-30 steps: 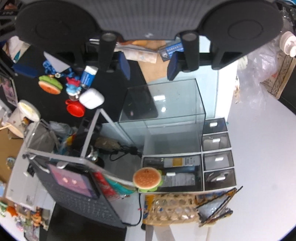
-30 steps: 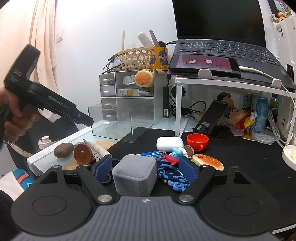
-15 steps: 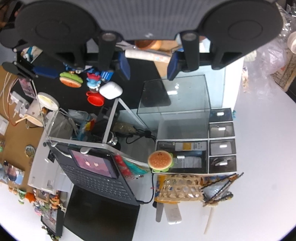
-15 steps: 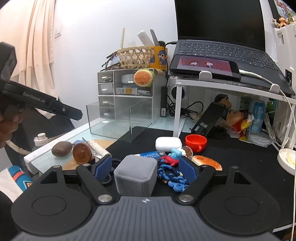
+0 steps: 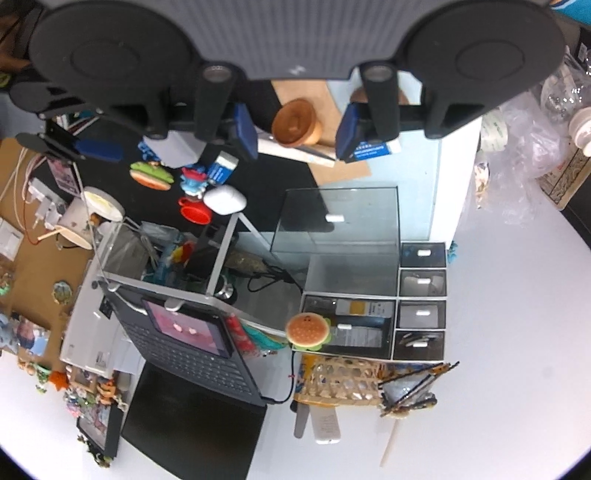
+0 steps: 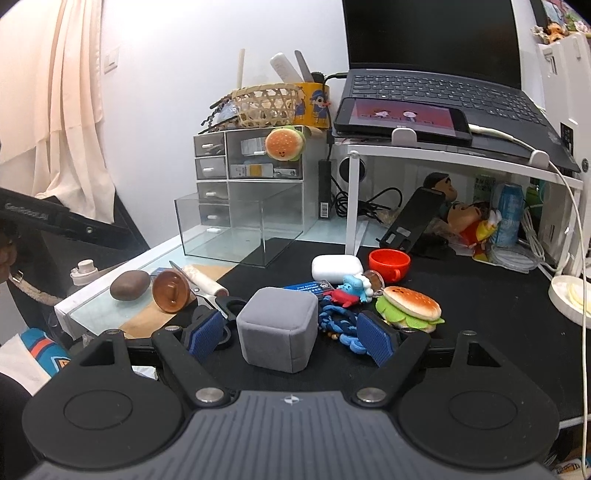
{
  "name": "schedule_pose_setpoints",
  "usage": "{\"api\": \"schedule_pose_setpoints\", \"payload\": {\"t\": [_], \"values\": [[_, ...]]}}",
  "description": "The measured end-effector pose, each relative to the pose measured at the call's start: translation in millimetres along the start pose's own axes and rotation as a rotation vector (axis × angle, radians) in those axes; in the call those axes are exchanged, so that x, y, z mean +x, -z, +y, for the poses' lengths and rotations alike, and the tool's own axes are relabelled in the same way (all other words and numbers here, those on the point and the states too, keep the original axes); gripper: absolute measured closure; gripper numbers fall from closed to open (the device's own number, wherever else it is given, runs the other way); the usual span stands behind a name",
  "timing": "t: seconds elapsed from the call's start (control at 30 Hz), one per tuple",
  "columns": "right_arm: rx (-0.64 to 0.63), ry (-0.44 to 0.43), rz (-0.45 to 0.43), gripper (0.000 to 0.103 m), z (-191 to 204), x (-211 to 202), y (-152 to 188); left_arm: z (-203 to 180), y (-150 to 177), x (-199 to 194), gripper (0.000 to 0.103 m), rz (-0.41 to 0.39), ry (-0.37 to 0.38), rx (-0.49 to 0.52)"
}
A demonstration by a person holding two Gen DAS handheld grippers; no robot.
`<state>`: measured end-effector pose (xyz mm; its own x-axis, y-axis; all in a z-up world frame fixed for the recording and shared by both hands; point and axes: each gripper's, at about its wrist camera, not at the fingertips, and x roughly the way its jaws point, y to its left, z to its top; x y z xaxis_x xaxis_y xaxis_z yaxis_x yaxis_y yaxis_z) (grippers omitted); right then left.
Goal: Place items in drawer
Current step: 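Withdraw the left tool from the opened drawer, then move the right tool toward the gray velvet cube box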
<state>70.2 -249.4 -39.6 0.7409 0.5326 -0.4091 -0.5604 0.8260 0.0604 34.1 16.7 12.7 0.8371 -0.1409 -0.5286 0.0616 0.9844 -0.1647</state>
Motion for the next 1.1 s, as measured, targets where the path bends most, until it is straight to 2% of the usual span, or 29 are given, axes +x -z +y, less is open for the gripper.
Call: {"api": "schedule_pose_setpoints", "payload": {"t": [0.17, 0.27, 0.57, 0.9, 1.1], "values": [[0.027, -0.009, 0.003, 0.019, 2.9, -5.1, -1.4, -4.9, 3.3, -14.5, 0.050, -0.004, 0.008, -0.021], [0.046, -0.019, 0.004, 0.019, 5.4, -8.8, -2.9, 0.0, 3.7, -17.8, 0.050, 0.009, 0.037, -0.051], [0.060, -0.004, 0.017, 0.019, 10.3, -22.0, -1.7, 15.0, 14.6, -35.9, 0.048, 0.003, -0.038, -0.039], [0.058, 0.020, 0.025, 0.019, 19.1, -25.9, 0.6, 20.5, 42.0, -40.5, 0.043, 0.026, -0.052, 0.004], [0.148, -0.015, 0.027, 0.017, 15.5, -26.8, -1.2, 24.8, 52.4, -37.1, 0.039, 0.035, -0.044, 0.009]]}}
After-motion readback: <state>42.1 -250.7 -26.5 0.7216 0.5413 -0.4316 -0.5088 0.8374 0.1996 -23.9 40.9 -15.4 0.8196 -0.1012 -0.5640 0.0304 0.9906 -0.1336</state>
